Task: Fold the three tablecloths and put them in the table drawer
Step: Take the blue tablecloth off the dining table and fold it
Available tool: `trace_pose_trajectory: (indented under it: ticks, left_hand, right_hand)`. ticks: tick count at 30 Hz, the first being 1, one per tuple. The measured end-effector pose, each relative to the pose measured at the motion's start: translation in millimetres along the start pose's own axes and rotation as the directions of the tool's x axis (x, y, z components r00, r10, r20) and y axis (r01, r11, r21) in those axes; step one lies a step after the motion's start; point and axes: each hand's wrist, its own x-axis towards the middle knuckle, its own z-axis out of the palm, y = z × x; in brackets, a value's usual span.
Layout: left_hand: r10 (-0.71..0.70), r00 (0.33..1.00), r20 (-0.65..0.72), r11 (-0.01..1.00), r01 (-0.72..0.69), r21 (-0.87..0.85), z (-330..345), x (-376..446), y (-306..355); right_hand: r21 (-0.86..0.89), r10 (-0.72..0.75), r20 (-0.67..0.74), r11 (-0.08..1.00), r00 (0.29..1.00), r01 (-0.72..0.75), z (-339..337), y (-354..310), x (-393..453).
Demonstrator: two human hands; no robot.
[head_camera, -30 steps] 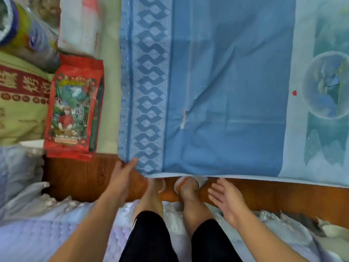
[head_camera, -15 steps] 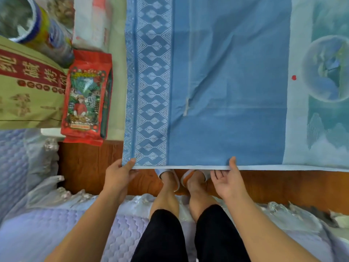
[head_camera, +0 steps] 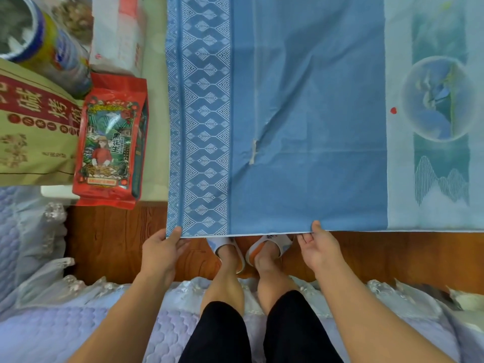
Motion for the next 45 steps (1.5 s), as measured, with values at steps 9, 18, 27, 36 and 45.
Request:
trace_pose_trajectory:
  ticks: [9, 18, 27, 36, 45]
  left_hand:
    - [0.050, 0.988, -0.146, 0.997, -0.059, -0.052, 11, -6, 8]
    - [-0.182, 0.955, 0.234, 0.791, 0.284, -0.543, 122, -50, -49]
    - [-0.241, 0.929, 0.282, 0.787, 0.357, -0.503, 331, -122, -140]
    - [-0.190, 0.982, -0.005, 0.833, 0.159, -0.530, 392, -122, -157]
    - [-0.191, 0.975, -0.115, 0.890, 0.122, -0.439, 385, -129, -158]
  right_hand:
    - [0.187, -0.020, 0.071, 0.982, 0.997, 0.006, -25, -47, 8]
    - [0.175, -0.063, -0.048, 0.982, 0.997, 0.070, -76, -137, 20]
    - [0.191, -0.075, -0.007, 0.979, 0.997, 0.075, -174, -259, 70]
    - [-0.051, -0.024, 0.021, 0.998, 0.999, 0.025, -236, -334, 124]
    - [-0.049, 0.020, 0.096, 0.999, 0.995, -0.015, -251, -326, 130]
